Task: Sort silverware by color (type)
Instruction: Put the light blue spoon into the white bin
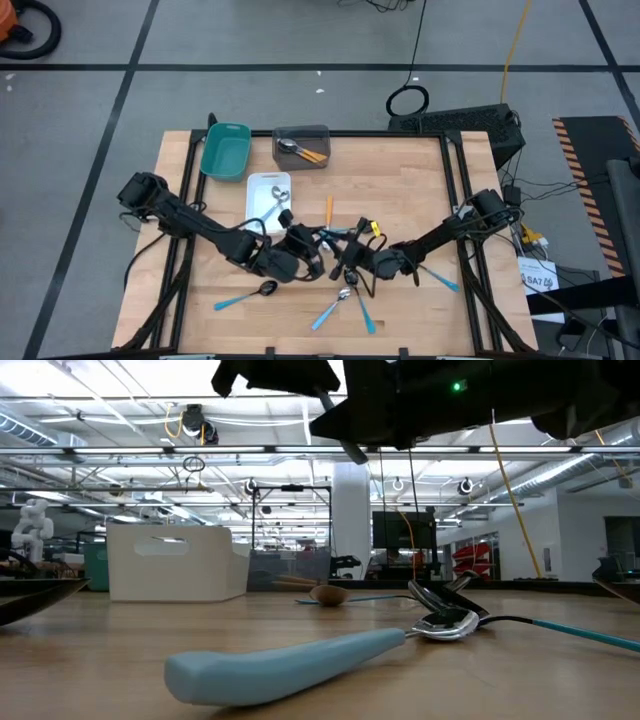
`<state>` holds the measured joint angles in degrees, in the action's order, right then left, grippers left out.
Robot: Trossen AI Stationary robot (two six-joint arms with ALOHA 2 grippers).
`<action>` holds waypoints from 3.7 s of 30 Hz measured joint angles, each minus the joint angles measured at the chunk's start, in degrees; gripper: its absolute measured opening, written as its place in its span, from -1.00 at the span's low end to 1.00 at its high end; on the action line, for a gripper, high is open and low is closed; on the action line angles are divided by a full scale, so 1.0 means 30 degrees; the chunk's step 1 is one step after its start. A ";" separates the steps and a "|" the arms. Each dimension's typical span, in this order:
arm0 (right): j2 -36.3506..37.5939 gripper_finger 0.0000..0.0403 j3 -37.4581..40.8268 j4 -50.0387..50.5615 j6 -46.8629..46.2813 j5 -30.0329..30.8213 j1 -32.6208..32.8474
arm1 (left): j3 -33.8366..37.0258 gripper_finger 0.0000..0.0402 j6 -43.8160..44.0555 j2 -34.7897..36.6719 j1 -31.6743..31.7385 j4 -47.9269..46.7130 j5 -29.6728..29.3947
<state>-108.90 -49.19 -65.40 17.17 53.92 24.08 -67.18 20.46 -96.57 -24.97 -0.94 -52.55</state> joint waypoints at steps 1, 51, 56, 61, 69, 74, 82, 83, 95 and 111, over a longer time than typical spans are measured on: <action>0.0000 -0.77 -0.0005 -0.0003 0.0018 -0.0049 0.0012 | 0.0000 -0.64 -0.0151 0.0000 -0.0053 0.0175 0.0070; 0.0000 0.28 0.0007 0.6328 -0.5859 -0.0054 0.1154 | -0.6475 -0.98 0.1688 0.0033 -0.0487 -1.4450 0.2737; 0.0039 0.28 0.0007 0.6285 -0.5380 -0.0047 0.1752 | -0.6761 -0.98 0.3042 0.1422 -0.0191 -1.7907 0.2974; 0.0721 0.28 0.0004 0.6157 -0.4899 -0.0058 0.2320 | -0.6708 -0.98 0.3528 0.2719 0.0328 -2.0461 0.3170; 0.2077 0.28 0.0000 0.6314 -0.3243 -0.0054 0.3735 | -0.3549 -0.99 0.3265 0.5736 0.2901 -1.9384 0.5735; 0.2339 0.28 0.0000 0.6307 -0.1804 -0.0047 0.4581 | 0.0755 -0.99 0.1789 0.8589 0.6305 -1.4585 1.0681; 0.2346 0.28 0.0000 0.6332 -0.1414 0.0033 0.4892 | 0.5614 -0.99 0.1132 1.0246 1.0869 -1.0906 1.5065; 0.2346 0.28 0.0000 0.6343 -0.1415 0.0034 0.4889 | 0.6047 -0.99 0.1125 1.0229 1.1184 -1.0408 1.5435; 0.2346 0.28 0.0000 0.6328 -0.1478 0.0077 0.4889 | 0.9147 -0.99 0.1612 1.0012 1.3066 -0.6323 1.8138; 0.2346 0.28 0.0000 0.6328 -0.1488 0.0077 0.4889 | 0.9974 -0.91 0.3140 0.9209 1.2262 -0.6036 1.5780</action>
<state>-101.86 -49.19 -46.41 12.70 54.15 38.74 -37.26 29.88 -68.95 11.82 -19.05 -5.21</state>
